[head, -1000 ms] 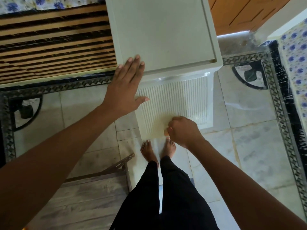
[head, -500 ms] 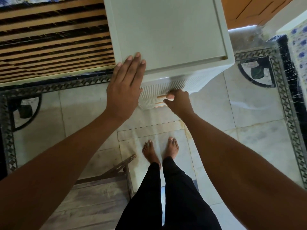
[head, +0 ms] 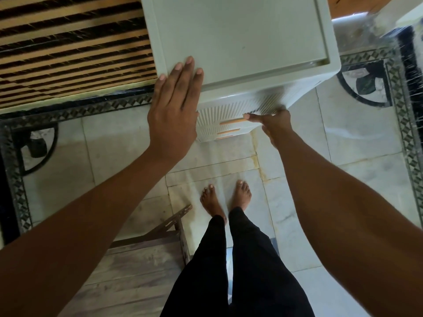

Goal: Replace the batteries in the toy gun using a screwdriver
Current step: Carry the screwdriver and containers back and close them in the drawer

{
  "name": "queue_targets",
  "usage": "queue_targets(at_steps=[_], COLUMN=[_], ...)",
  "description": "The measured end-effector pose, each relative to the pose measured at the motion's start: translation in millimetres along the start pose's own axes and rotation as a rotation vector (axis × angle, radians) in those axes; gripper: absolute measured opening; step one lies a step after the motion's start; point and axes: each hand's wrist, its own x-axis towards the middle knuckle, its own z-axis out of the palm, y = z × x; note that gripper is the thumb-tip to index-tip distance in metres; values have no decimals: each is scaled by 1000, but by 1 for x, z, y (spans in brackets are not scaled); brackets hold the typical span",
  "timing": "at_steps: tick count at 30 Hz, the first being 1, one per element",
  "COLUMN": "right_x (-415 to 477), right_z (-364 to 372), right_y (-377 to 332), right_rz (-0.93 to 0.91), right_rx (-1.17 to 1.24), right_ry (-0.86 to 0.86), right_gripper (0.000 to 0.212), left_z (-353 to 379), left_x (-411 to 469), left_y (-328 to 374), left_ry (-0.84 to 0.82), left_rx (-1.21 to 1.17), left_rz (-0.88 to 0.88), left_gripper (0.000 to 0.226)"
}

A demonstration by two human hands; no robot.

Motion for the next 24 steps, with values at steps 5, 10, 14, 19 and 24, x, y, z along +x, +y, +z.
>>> queue_targets(at_steps=[5, 10, 14, 19, 24], right_x=[7, 9, 14, -13, -96], right_z=[-10, -20, -17, -4, -1], right_y=[12, 7, 7, 6, -21], right_rz=[21, -17, -29, -21, -171], right_rx=[-23, -193, -165, -131, -75], right_ry=[78, 98, 40, 136, 162], right_gripper=[68, 92, 76, 93, 34], left_z=[-1, -1, -1, -10, -51], left_x=[1, -1, 0, 3, 14], left_y=[-1, -2, 2, 1, -3], left_ry=[-12, 3, -23, -95, -307], left_rx=[1, -18, -20, -47, -500], left_rz=[-9, -22, -25, -10, -189], left_gripper=[70, 70, 72, 72, 66])
